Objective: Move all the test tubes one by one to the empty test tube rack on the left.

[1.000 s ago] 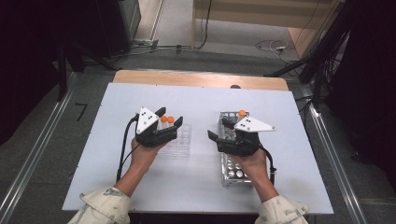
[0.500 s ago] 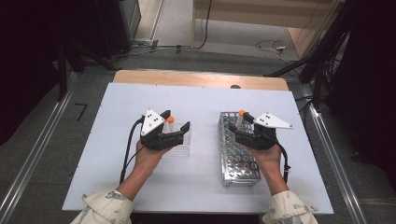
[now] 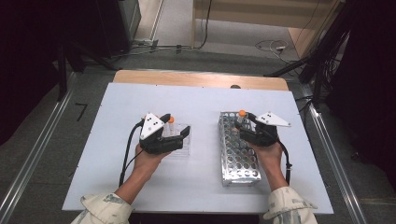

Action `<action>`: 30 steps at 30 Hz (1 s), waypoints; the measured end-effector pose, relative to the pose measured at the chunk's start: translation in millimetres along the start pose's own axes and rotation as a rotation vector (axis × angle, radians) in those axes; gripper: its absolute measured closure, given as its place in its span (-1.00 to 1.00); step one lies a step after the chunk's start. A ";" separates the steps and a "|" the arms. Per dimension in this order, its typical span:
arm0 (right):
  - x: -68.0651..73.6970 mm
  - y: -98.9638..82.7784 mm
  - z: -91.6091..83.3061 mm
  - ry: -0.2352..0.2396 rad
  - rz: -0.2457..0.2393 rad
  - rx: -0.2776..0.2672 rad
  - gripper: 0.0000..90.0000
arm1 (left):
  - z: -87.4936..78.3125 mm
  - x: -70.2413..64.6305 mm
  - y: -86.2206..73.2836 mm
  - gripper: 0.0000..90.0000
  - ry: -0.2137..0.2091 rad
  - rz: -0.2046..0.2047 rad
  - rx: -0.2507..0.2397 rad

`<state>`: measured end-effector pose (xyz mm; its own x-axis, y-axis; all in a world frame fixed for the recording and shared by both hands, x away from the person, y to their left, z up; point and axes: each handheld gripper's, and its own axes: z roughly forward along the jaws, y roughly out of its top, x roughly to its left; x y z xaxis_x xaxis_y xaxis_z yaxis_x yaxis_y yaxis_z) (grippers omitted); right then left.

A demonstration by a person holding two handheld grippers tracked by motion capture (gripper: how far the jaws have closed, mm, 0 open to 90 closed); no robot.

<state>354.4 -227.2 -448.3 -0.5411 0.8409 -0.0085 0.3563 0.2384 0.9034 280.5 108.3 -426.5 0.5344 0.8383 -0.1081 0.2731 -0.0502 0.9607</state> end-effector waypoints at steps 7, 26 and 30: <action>-5.6 -4.0 11.2 0.005 -0.007 -0.006 -0.07 | 1.2 -2.8 -1.7 -0.60 -0.005 0.003 0.008; -10.6 -9.0 22.7 0.032 -0.036 -0.006 0.58 | 3.2 -5.0 -3.9 -0.59 -0.013 0.006 0.021; -10.6 -8.9 22.5 0.027 -0.037 -0.007 0.58 | 3.1 -5.0 -4.0 -0.59 -0.015 0.007 0.023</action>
<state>374.1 -227.4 -465.8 -0.5747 0.8178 -0.0307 0.3301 0.2660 0.9057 279.2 102.6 -430.7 0.5478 0.8299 -0.1055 0.2879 -0.0687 0.9552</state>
